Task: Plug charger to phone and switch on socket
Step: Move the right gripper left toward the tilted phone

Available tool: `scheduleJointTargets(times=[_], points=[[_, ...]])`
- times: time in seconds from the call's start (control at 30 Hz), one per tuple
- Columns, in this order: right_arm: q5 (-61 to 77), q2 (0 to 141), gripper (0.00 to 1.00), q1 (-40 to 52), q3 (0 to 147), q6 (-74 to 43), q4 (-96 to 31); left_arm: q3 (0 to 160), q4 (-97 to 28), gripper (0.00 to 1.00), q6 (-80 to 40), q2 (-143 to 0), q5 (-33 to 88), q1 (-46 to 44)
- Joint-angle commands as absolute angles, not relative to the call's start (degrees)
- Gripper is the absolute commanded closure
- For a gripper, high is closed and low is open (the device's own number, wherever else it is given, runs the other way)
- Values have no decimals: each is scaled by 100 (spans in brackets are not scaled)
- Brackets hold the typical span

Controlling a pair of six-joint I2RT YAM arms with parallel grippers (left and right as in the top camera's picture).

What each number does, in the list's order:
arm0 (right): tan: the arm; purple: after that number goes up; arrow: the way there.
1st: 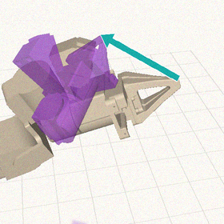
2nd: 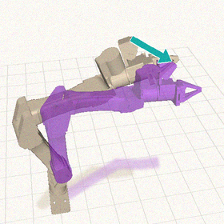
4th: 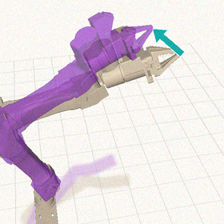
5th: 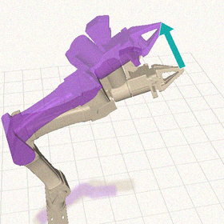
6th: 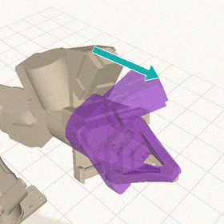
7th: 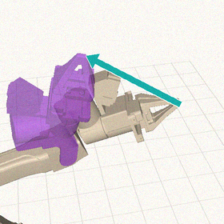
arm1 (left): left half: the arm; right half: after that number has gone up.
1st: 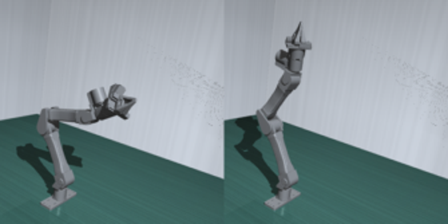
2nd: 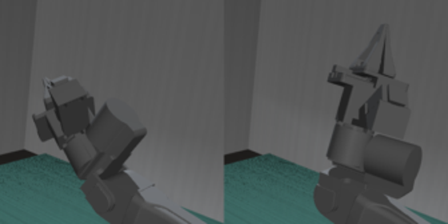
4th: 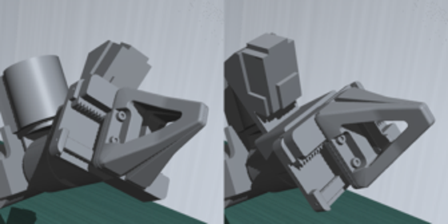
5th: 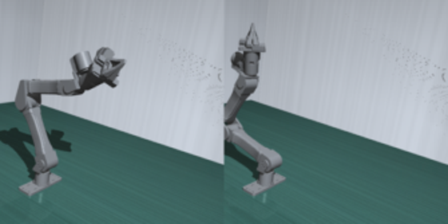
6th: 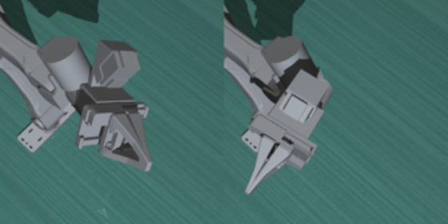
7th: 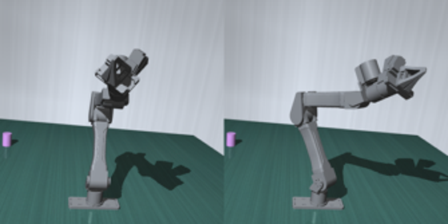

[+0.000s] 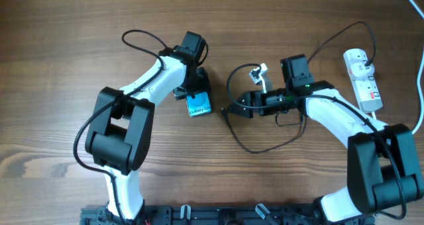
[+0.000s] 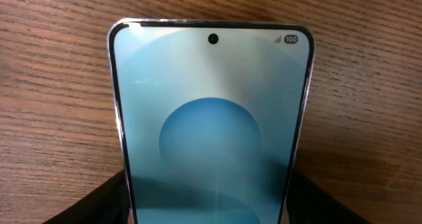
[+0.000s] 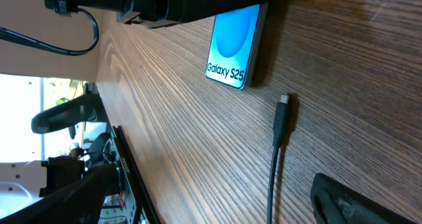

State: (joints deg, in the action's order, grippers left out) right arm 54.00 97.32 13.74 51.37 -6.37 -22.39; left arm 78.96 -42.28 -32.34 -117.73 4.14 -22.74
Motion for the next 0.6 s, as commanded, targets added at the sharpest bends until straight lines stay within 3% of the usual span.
scheduleJointTargets(times=[0.0,0.33,0.57], points=[[5540,9804,0,1404,5201,-663,-2211,7509,-4156,36,-3168,-12468,1219,-2344],[5540,9804,0,1404,5201,-663,-2165,7509,-4316,34,-2943,-12468,1229,-2233],[5540,9804,0,1413,5105,-670,-2049,7509,-4460,36,-2268,-12468,2209,-1883]])
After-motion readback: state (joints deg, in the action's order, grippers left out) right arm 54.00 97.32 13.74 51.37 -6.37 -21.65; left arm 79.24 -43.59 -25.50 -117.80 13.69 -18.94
